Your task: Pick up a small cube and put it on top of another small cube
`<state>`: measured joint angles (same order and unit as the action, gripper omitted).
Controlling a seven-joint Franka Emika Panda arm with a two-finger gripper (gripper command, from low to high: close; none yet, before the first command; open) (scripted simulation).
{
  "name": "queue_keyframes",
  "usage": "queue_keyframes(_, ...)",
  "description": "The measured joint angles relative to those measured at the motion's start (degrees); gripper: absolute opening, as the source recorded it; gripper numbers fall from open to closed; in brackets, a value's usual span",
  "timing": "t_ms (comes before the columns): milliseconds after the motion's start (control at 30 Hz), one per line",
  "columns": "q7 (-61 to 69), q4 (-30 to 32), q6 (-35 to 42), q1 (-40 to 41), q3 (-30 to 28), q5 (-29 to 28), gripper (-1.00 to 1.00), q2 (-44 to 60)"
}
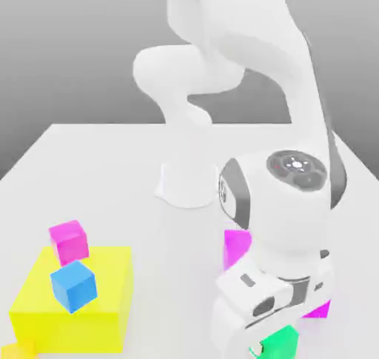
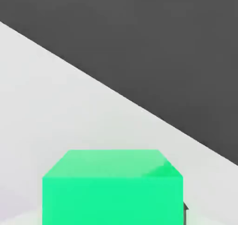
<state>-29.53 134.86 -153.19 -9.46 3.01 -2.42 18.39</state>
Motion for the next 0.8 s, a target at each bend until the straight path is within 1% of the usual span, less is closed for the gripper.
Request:
queue_keyframes(167,-5.64,4.45,5.77,5.3,-6.57,0.65,-1.0,-10.38)
queue_keyframes(300,-11.67,8.18,10.25,13.03,-11.38,-0.36,-1.0,-18.68)
queue_keyframes(533,-22.48,14.68,17.73,23.99,-16.92,-2.63,-1.0,-32.83)
queue_keyframes(600,-23.08,16.13,15.19,24.95,-17.77,-2.28,-1.0,-31.72)
queue_keyframes(667,-22.69,17.43,10.82,25.04,-18.21,-1.53,-1.0,-28.6)
queue_keyframes(700,-22.41,18.03,8.59,24.98,-18.38,-1.14,1.0,-26.93)
queue_keyframes(800,-22.41,18.03,8.59,24.98,-18.38,-1.13,1.0,-26.93)
